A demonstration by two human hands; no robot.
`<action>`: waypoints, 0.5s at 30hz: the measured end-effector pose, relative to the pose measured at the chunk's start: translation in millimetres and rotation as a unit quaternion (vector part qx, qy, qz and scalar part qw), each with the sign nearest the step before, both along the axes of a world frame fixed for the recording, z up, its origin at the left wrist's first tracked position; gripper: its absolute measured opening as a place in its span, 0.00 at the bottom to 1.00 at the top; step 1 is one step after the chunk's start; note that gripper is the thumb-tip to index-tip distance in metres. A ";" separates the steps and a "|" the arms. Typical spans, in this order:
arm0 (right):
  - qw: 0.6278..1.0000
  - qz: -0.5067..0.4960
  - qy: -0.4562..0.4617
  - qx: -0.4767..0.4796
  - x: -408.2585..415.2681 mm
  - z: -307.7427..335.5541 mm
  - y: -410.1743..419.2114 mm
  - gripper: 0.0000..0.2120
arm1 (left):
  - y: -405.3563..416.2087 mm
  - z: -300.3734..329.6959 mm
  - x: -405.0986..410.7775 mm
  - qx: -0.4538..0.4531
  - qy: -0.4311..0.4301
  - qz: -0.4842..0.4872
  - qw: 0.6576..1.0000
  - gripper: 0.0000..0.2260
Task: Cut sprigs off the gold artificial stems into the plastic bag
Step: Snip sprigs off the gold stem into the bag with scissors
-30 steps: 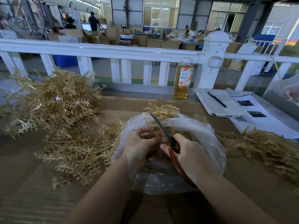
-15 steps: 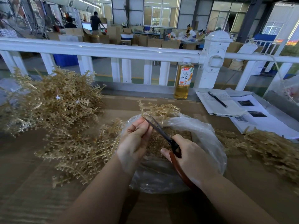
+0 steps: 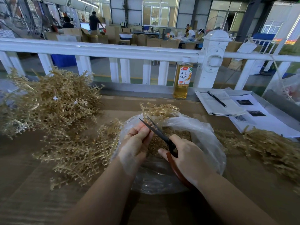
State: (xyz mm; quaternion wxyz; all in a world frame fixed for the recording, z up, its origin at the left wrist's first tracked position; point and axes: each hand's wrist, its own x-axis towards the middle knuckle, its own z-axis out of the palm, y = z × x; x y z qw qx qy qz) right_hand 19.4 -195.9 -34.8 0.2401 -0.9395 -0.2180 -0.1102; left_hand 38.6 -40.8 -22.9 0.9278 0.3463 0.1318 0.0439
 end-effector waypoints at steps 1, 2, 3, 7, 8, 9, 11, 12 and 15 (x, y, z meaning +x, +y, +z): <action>1.000 -0.001 -0.001 -0.001 0.4 0.0 0.5 0.13 | 0.1 -0.8 0.1 0.004 0.000 -0.003 1.000 0.11; 1.000 -0.002 -0.003 -0.002 0.7 0.0 1.0 0.13 | 0.2 -1.8 0.0 0.011 0.000 -0.007 1.000 0.11; 1.000 -0.003 -0.005 -0.003 0.7 -0.1 1.6 0.13 | 0.5 -3.0 -0.1 0.018 -0.001 -0.010 1.000 0.11; 1.000 -0.011 -0.010 -0.007 0.8 -0.1 3.7 0.13 | 0.3 -5.4 0.4 0.029 -0.002 -0.015 0.999 0.09; 1.000 -0.012 -0.011 -0.008 0.9 0.0 4.0 0.13 | 0.2 -5.5 0.4 0.028 0.000 -0.016 0.999 0.09; 1.000 -0.012 -0.011 -0.010 0.9 0.2 4.1 0.13 | 0.2 -5.3 0.9 0.027 0.002 -0.017 0.999 0.08; 1.000 -0.010 -0.010 -0.014 0.9 0.6 3.8 0.14 | -0.1 -5.0 1.2 0.026 0.007 -0.015 1.000 0.08; 1.000 -0.009 -0.011 -0.016 1.0 0.8 3.3 0.14 | -0.3 -5.0 1.4 0.028 0.010 -0.014 0.999 0.08; 0.999 -0.010 -0.022 -0.021 1.4 0.8 2.0 0.14 | -1.0 -5.5 2.1 0.026 0.014 -0.010 1.000 0.08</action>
